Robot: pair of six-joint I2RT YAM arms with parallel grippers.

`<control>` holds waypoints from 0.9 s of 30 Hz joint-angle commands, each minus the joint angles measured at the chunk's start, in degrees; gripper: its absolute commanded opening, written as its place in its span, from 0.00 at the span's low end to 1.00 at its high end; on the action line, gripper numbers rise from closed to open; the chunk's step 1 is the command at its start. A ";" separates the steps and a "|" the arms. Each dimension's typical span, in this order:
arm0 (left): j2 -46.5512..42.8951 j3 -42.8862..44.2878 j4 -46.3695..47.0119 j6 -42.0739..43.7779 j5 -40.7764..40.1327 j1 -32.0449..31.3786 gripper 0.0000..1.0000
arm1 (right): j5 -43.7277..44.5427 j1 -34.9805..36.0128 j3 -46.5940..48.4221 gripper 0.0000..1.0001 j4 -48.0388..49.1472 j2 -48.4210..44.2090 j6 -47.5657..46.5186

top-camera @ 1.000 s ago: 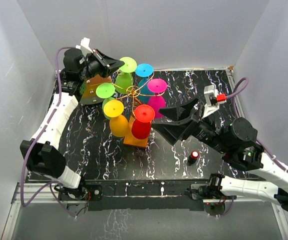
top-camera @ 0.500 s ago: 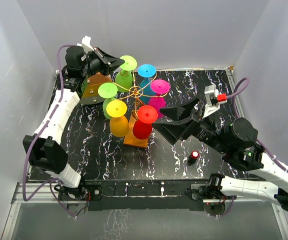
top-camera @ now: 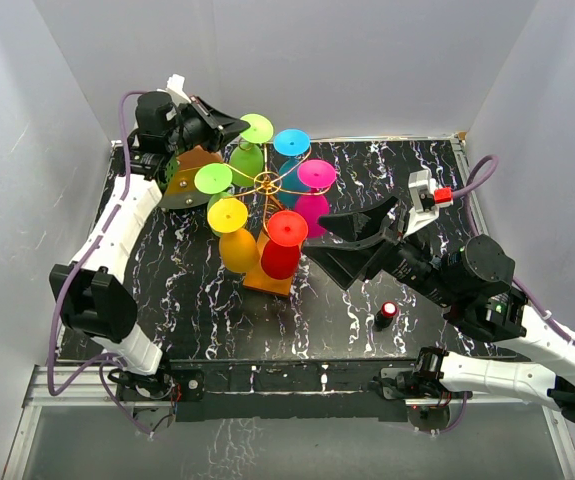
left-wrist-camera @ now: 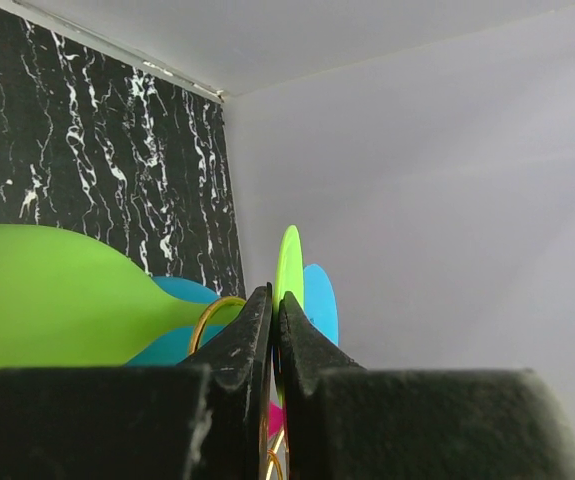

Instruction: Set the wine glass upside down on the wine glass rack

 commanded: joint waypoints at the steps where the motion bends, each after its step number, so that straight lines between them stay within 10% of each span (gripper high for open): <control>1: -4.79 1.50 -1.10 2.56 -1.87 0.68 0.00 | -0.02 0.07 0.80 0.77 2.51 -0.81 -0.46; 27: -8.79 -1.07 -7.25 7.87 -2.70 1.49 0.00 | -0.84 0.07 1.18 0.78 3.74 1.33 -0.19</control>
